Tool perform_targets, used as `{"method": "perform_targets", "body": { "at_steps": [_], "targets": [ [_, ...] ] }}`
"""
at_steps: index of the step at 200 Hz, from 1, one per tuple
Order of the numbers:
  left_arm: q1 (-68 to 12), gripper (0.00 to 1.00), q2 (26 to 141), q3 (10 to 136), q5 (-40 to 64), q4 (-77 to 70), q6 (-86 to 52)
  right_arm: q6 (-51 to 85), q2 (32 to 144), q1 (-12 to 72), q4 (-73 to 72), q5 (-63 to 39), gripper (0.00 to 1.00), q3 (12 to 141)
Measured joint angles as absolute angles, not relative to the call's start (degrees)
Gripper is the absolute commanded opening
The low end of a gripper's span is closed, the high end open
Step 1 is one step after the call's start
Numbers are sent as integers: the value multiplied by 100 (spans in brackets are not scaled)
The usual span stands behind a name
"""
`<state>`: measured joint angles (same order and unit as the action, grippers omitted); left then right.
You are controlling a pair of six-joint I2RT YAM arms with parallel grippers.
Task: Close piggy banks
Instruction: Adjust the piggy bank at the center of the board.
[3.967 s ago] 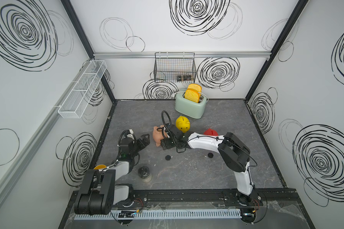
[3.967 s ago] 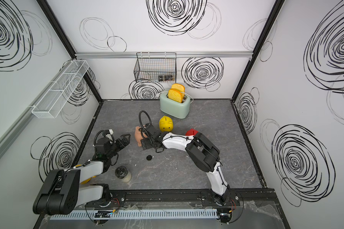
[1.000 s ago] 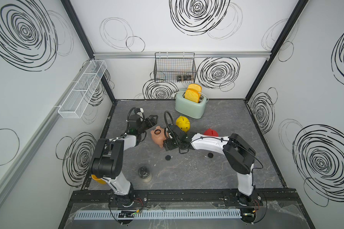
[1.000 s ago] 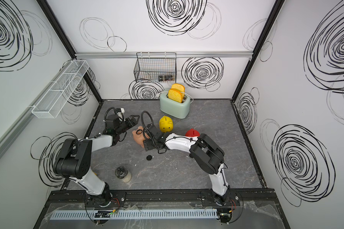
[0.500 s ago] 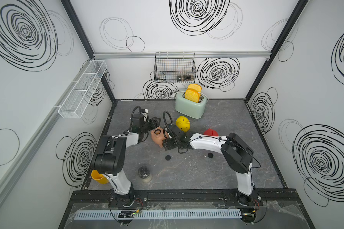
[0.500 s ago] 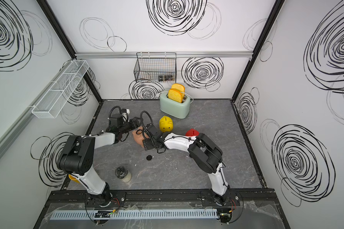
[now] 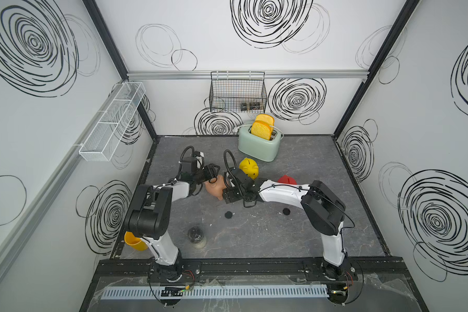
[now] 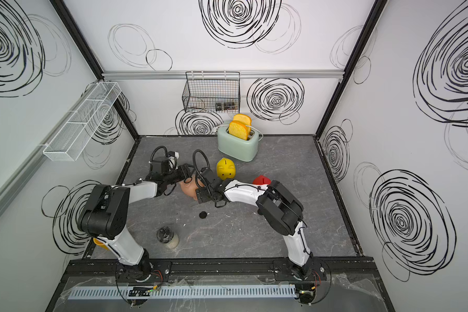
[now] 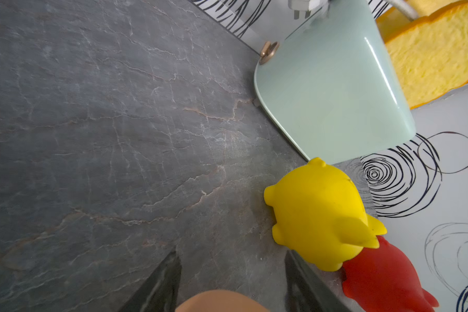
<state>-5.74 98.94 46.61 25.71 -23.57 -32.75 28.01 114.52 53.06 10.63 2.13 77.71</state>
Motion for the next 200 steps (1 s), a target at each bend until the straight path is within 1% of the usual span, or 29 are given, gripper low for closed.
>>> {"method": "perform_targets", "body": {
  "at_steps": [135,200],
  "targets": [
    [-458,67,9415,4228,2357,-2255,-3417,2808,11450,5094,1096,154,82,7762],
    [-303,66,9212,4093,2261,-2290,-3583,2801,11273,5164,1031,143,82,7430]
  ]
}}
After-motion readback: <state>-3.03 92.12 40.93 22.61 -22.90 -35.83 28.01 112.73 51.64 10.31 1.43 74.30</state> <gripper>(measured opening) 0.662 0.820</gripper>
